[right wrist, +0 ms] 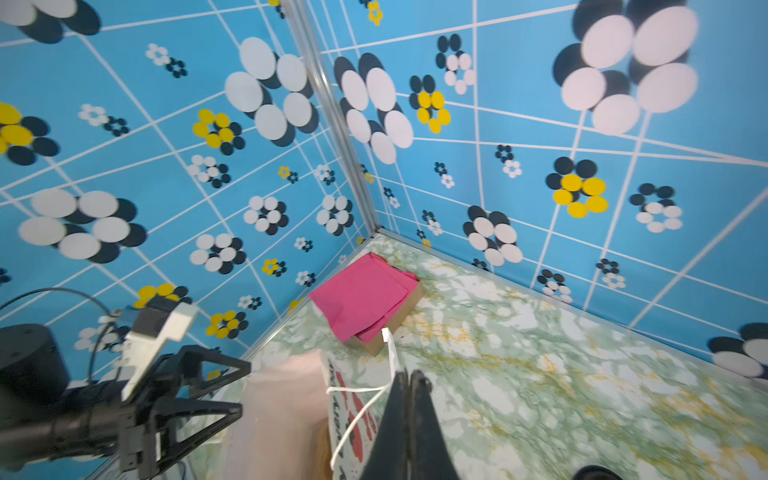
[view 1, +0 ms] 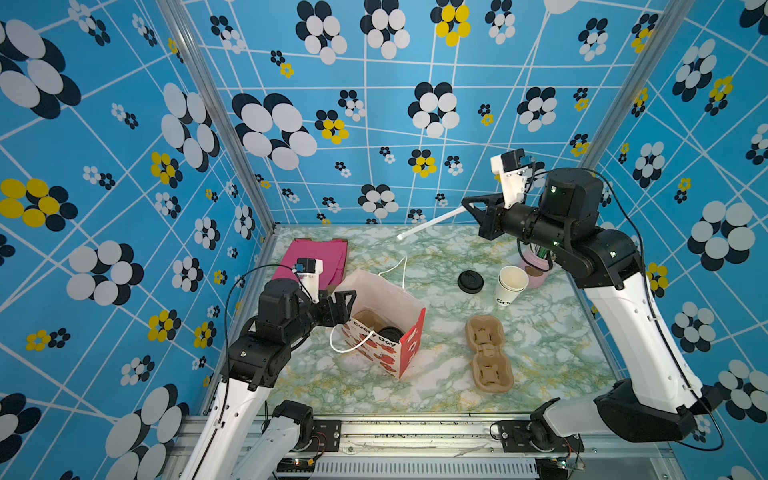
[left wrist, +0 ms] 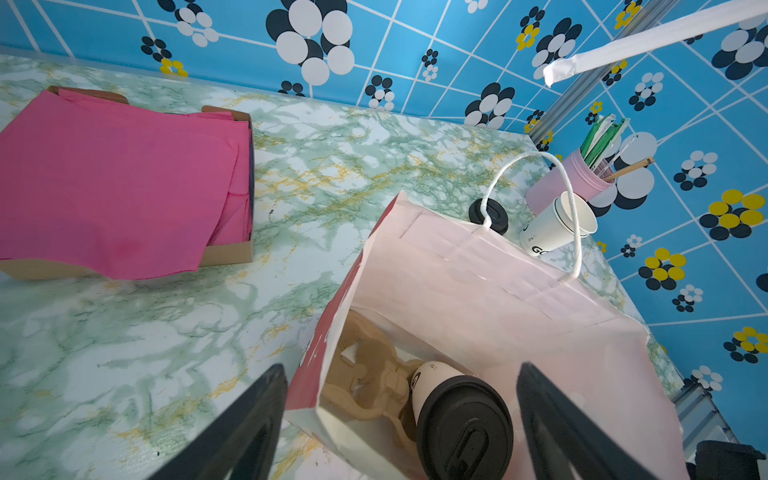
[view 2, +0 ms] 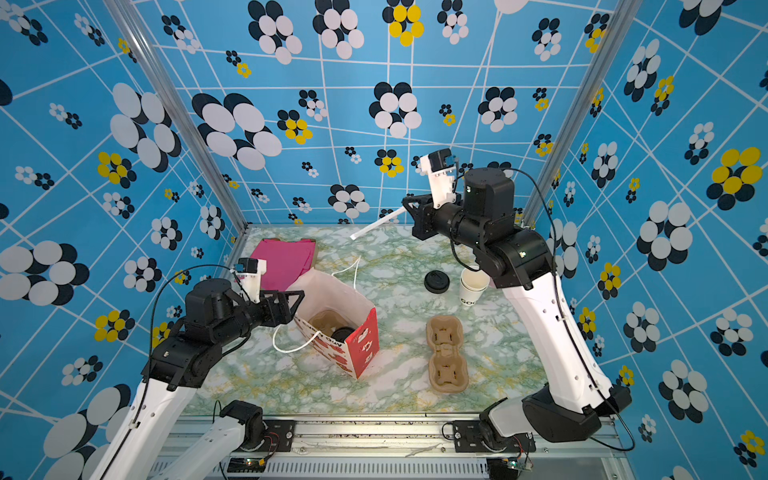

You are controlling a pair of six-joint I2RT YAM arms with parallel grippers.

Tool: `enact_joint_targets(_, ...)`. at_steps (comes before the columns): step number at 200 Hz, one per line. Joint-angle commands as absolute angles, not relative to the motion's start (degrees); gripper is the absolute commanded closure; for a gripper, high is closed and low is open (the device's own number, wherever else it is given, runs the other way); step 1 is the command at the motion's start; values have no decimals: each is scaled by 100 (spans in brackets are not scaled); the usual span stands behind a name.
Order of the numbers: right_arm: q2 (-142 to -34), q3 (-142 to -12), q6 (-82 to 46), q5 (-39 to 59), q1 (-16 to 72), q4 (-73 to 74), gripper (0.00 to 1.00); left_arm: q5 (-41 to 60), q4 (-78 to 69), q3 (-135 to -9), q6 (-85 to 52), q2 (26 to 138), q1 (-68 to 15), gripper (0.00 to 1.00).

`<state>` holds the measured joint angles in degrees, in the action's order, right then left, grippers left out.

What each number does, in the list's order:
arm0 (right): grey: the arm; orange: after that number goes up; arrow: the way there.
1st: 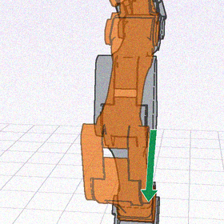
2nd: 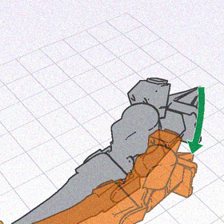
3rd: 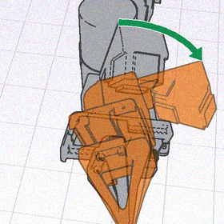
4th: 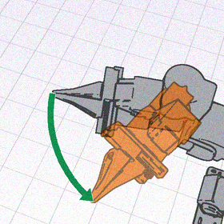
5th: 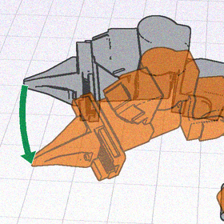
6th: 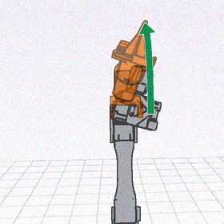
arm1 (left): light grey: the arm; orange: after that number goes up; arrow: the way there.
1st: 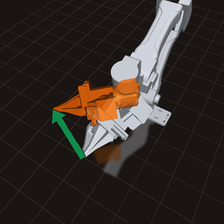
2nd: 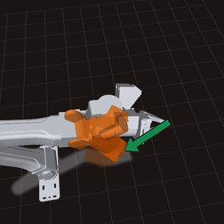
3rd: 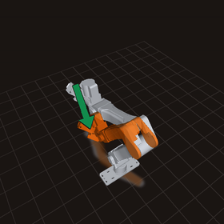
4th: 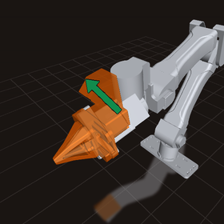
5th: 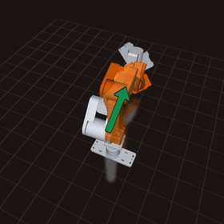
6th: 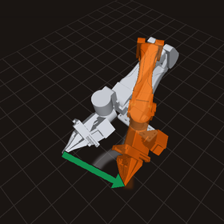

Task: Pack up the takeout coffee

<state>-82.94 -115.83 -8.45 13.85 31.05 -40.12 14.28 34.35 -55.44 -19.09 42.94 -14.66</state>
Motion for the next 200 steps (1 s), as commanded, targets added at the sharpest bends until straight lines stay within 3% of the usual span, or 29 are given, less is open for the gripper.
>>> enact_joint_targets(1, -8331, -11860, -925, 1857, 3414, -4001, 100, 1356, 3454, -5534, -1987, 4241, -1459, 11)
enact_joint_targets(75, -8489, -11841, -122, 1898, 4412, -4821, 100, 1293, 3436, -5525, -1998, 4263, -1457, 5)
enact_joint_targets(200, -8839, -10934, 266, 1123, 4789, -4914, 100, 1077, 3349, -5450, -2048, 4245, -1454, 1)
